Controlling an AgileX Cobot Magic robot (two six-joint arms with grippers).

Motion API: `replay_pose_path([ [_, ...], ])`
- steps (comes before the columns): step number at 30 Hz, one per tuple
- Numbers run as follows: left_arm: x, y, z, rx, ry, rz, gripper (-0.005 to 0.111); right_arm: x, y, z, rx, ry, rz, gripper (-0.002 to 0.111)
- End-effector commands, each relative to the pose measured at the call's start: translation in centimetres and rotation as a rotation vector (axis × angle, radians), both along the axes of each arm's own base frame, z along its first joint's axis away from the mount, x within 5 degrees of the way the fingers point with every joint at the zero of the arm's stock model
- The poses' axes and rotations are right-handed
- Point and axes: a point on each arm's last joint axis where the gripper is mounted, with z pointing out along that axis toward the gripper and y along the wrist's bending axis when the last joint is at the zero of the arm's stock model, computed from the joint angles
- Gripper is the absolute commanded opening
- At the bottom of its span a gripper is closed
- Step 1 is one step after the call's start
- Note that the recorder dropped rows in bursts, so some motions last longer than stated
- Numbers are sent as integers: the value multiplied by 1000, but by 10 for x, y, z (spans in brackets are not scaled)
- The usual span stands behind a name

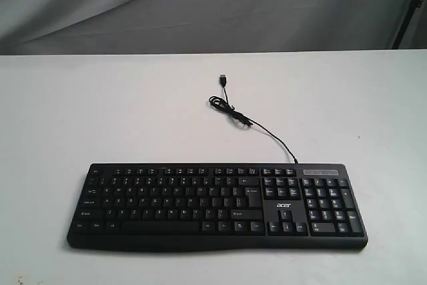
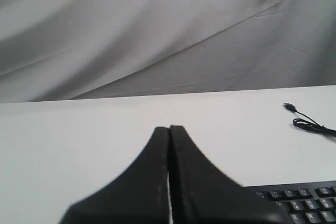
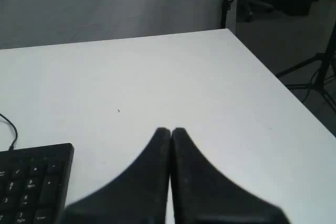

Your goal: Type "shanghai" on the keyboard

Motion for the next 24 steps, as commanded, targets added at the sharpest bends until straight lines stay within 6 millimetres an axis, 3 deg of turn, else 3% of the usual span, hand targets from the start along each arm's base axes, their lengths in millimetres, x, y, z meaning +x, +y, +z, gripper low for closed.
replay_pose_path([
  [1, 0, 0, 0, -2, -7, -6, 0, 0, 0, 0, 7, -4, -7, 0],
  [5, 0, 0, 0, -2, -7, -6, 0, 1, -1, 4, -46, -48, -6, 0],
  [10, 0, 0, 0, -2, -7, -6, 0, 1, -2, 41, -55, -460, -18, 0],
  [18, 0, 0, 0, -2, -7, -6, 0, -9, -1, 66, -62, -757, -26, 0],
  [20, 0, 0, 0, -2, -7, -6, 0, -12, -1, 72, 3, -838, -16, 0],
  [22, 0, 0, 0, -2, -7, -6, 0, -25, -1, 88, 219, -1064, 51, 0],
  [24, 0, 0, 0, -2, -7, -6, 0, -31, 4, 97, 348, -1133, 153, 0],
])
